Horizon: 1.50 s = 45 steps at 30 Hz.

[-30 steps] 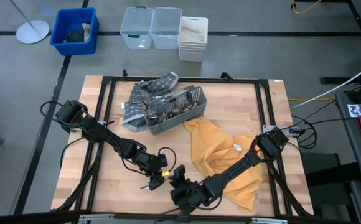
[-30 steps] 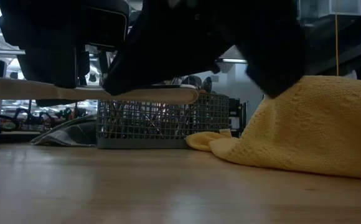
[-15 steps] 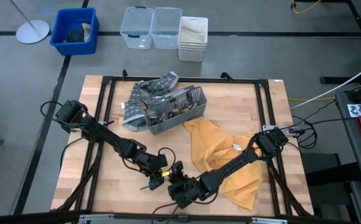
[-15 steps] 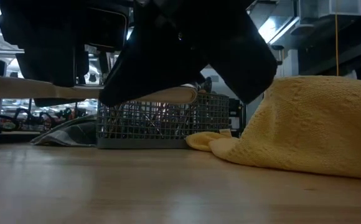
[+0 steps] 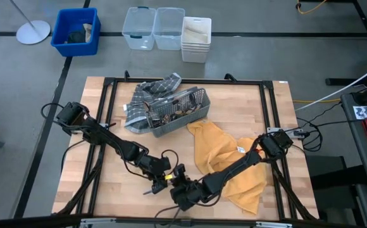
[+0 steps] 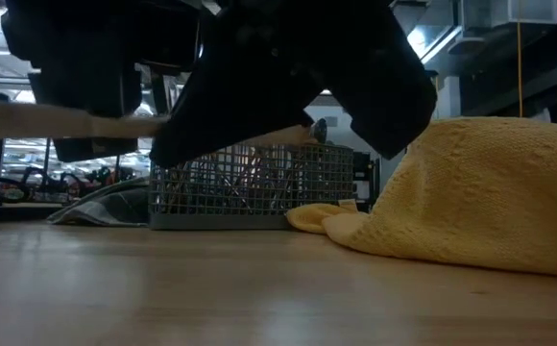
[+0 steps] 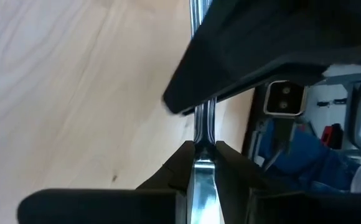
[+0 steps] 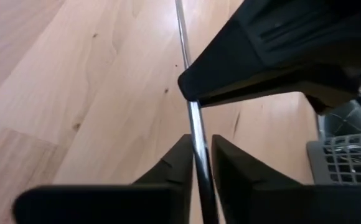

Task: Sort silverware
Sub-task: Put the silver knife into the gray silverware basket

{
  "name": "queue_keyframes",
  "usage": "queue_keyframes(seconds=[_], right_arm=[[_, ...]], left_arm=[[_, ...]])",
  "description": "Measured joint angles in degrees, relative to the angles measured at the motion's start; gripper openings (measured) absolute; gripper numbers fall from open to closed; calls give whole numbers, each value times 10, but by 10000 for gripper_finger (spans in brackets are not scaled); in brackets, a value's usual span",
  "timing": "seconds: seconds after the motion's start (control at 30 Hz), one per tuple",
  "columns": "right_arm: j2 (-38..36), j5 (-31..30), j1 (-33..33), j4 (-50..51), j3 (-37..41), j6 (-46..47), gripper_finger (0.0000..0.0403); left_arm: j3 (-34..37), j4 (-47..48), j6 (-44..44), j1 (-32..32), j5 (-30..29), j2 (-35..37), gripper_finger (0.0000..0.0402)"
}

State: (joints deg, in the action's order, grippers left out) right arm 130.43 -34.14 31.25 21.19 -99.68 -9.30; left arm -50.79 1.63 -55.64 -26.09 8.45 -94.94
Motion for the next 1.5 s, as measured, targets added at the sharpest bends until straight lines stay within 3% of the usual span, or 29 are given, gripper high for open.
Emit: queue_keyframes(seconds=[0.2, 0.47, 0.63, 0.87, 1.07, 1.17, 1.4, 1.5], right_arm=[[0, 20, -1, 0, 0, -2, 17], [0, 20, -1, 0, 0, 13, 28], [0, 23, -1, -3, 0, 25, 20], [-2, 37, -2, 3, -1, 60, 22], [-2, 37, -2, 0, -1, 70, 19], [-2, 37, -2, 2, -1, 91, 16], [-27, -16, -2, 16, 0, 120, 26], [-53, -31, -11, 34, 0, 110, 20]], left_arm=[[0, -12, -1, 0, 3, 0, 40], [0, -9, 1, 0, 3, 0, 40], [0, -4, 51, 0, 14, 7, 40], [-1, 47, 84, -4, 23, 65, 40], [-1, 115, 94, -24, -17, 139, 40], [-1, 154, 96, -60, -67, 189, 40], [0, 264, 106, -209, -352, 301, 40], [0, 300, 106, -252, -438, 323, 40]])
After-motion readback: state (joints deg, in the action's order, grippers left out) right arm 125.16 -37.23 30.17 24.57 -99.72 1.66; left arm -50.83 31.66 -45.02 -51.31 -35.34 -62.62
